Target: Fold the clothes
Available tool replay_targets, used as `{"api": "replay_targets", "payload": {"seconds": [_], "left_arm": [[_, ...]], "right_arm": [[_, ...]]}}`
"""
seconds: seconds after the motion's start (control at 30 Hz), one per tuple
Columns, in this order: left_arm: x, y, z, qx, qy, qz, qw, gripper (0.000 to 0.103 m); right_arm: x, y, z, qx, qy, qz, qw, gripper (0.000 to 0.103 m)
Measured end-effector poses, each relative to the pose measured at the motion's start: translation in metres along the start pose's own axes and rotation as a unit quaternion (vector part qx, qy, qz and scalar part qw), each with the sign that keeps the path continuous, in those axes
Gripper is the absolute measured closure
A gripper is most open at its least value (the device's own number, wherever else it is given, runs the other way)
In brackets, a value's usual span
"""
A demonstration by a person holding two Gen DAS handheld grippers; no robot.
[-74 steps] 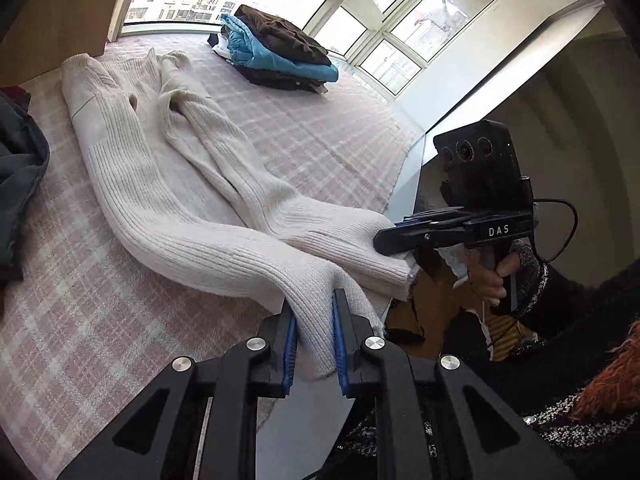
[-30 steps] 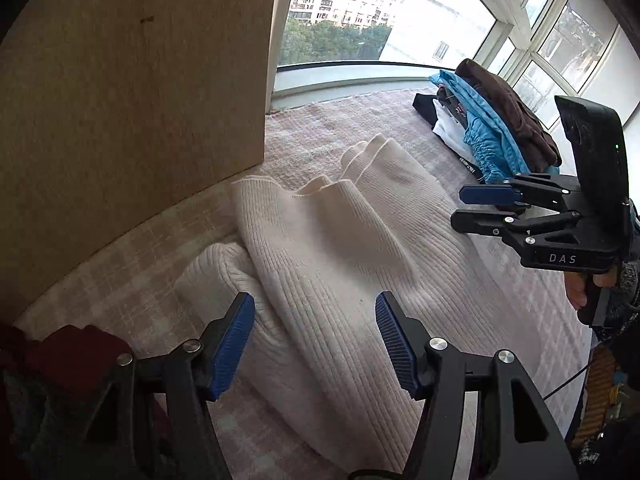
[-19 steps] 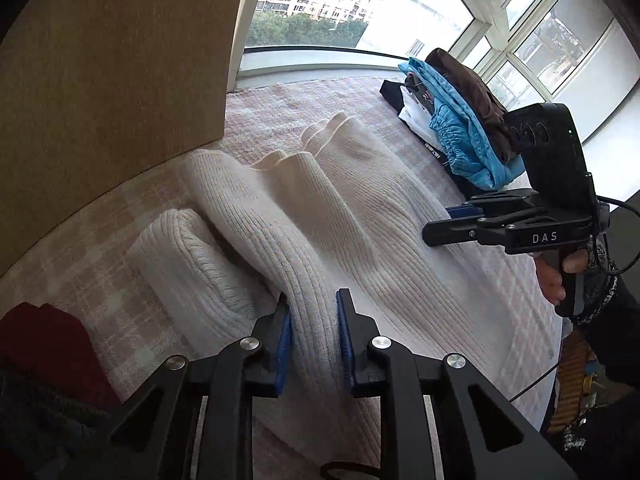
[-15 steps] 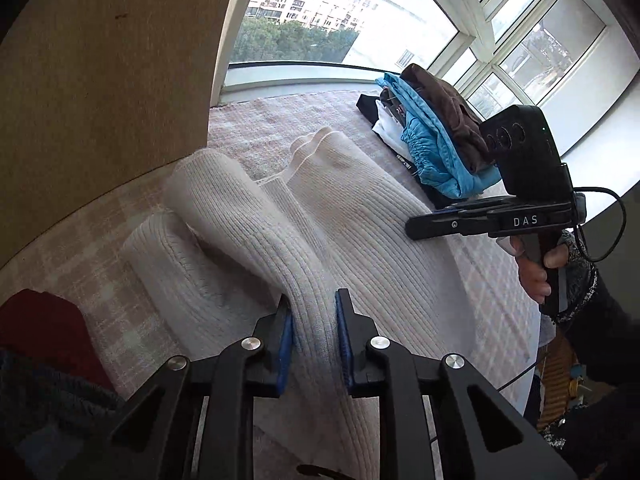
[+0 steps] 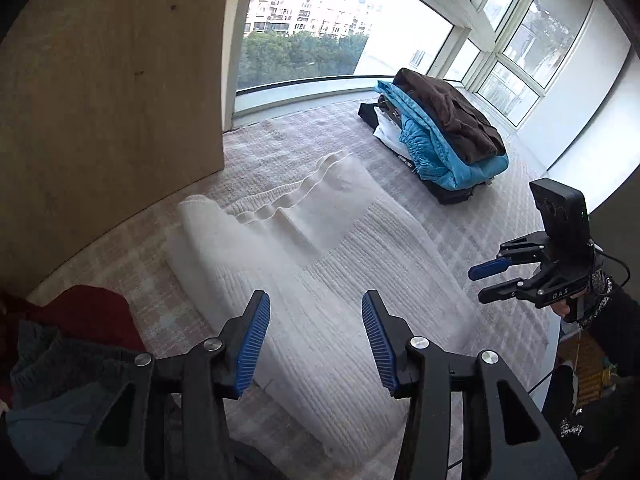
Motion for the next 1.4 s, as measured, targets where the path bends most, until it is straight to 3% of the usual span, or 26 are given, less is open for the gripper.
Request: {"api": "replay_targets", "payload": {"seconds": [0.13, 0.2, 0.23, 0.3, 0.37, 0.4, 0.47, 0.5, 0.53, 0.57, 0.6, 0.63, 0.7, 0.8, 0.87, 0.93, 1.0, 1.2, 1.23, 1.27, 1.3, 1.33, 1.4], "left_arm": [[-0.032, -0.015, -0.029, 0.010, -0.059, 0.012, 0.9981, 0.056], [-0.047, -0.023, -0.043, 0.015, -0.088, 0.018, 0.9958, 0.056], [-0.047, -0.039, -0.042, -0.002, -0.095, 0.039, 0.9948, 0.056], [-0.039, -0.067, -0.031, -0.019, -0.086, 0.075, 0.9933, 0.047], [-0.032, -0.069, -0.017, 0.003, -0.047, 0.058, 0.9972, 0.036], [-0.030, -0.066, -0.012, 0.012, -0.033, 0.049, 0.9982, 0.036], [-0.024, -0.053, -0.009, 0.006, -0.018, 0.040, 0.9990, 0.036], [-0.022, -0.041, -0.008, -0.016, -0.018, 0.035, 0.9991, 0.039], [-0.019, -0.026, -0.007, -0.035, -0.020, 0.022, 0.9989, 0.039], [-0.015, -0.009, -0.005, -0.053, -0.022, 0.008, 0.9983, 0.039], [-0.010, 0.007, 0.001, -0.074, -0.012, -0.004, 0.9972, 0.039], [-0.005, 0.024, 0.007, -0.094, -0.003, -0.015, 0.9954, 0.038], [0.003, 0.046, 0.031, -0.124, 0.031, -0.030, 0.9913, 0.033], [0.011, 0.049, 0.078, -0.141, 0.094, -0.028, 0.9852, 0.027], [0.008, 0.032, 0.095, -0.151, 0.103, 0.000, 0.9831, 0.027], [0.005, 0.016, 0.109, -0.145, 0.110, 0.019, 0.9832, 0.027], [0.003, 0.001, 0.120, -0.127, 0.118, 0.026, 0.9844, 0.027], [-0.001, -0.025, 0.130, -0.110, 0.104, 0.039, 0.9877, 0.025], [-0.003, -0.027, 0.128, -0.111, 0.096, 0.038, 0.9885, 0.025], [-0.004, -0.028, 0.127, -0.111, 0.089, 0.037, 0.9892, 0.025], [-0.005, -0.028, 0.126, -0.110, 0.082, 0.036, 0.9899, 0.026], [-0.006, -0.028, 0.125, -0.105, 0.079, 0.033, 0.9908, 0.028], [-0.006, -0.026, 0.125, -0.089, 0.077, 0.026, 0.9927, 0.039]], "right_arm": [[0.002, -0.007, 0.018, -0.013, 0.056, -0.017, 0.998, 0.063], [0.002, -0.013, 0.022, -0.035, 0.059, -0.003, 0.998, 0.075], [0.005, -0.012, 0.022, -0.035, 0.061, -0.004, 0.998, 0.080], [0.014, -0.013, 0.013, -0.035, 0.044, 0.004, 0.998, 0.086], [0.024, -0.018, -0.007, -0.037, 0.003, 0.028, 0.999, 0.092], [0.028, -0.020, -0.011, -0.018, 0.005, 0.041, 0.999, 0.096], [0.021, -0.004, -0.011, 0.012, 0.020, 0.021, 1.000, 0.097], [0.011, 0.008, -0.011, 0.016, 0.012, 0.002, 1.000, 0.094], [-0.005, 0.020, -0.015, 0.022, -0.008, -0.024, 0.999, 0.077], [-0.022, 0.032, -0.018, 0.029, -0.030, -0.051, 0.998, 0.042], [-0.040, 0.038, -0.020, 0.030, -0.044, -0.079, 0.995, 0.032], [-0.058, 0.042, -0.022, 0.031, -0.057, -0.108, 0.992, 0.028], [-0.101, 0.042, -0.027, 0.035, -0.080, -0.151, 0.985, 0.027], [-0.156, 0.004, -0.031, 0.058, -0.097, -0.117, 0.987, 0.027], [-0.172, -0.022, -0.040, 0.082, -0.098, -0.076, 0.989, 0.027], [-0.179, -0.043, -0.049, 0.109, -0.091, -0.052, 0.989, 0.027], [-0.178, -0.050, -0.059, 0.105, -0.096, -0.039, 0.989, 0.027], [-0.177, -0.055, -0.074, 0.024, -0.125, -0.018, 0.992, 0.022], [-0.177, -0.054, -0.074, 0.013, -0.125, -0.017, 0.992, 0.024], [-0.176, -0.054, -0.074, 0.002, -0.124, -0.016, 0.992, 0.032], [-0.175, -0.053, -0.073, -0.009, -0.124, -0.015, 0.992, 0.047], [-0.174, -0.054, -0.074, -0.052, -0.139, -0.005, 0.989, 0.076], [-0.173, -0.052, -0.076, -0.069, -0.156, -0.006, 0.985, 0.077]]}}
Point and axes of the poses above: each gripper's, at about its wrist camera, not at the fingertips, and y roughly against the way its jaws point, z to its left, x to its underside, the point moved 3 cm from there along -y, roughly the way its jaws point, and after that the axes turned 14 degrees about -y, right-handed, at the moved point
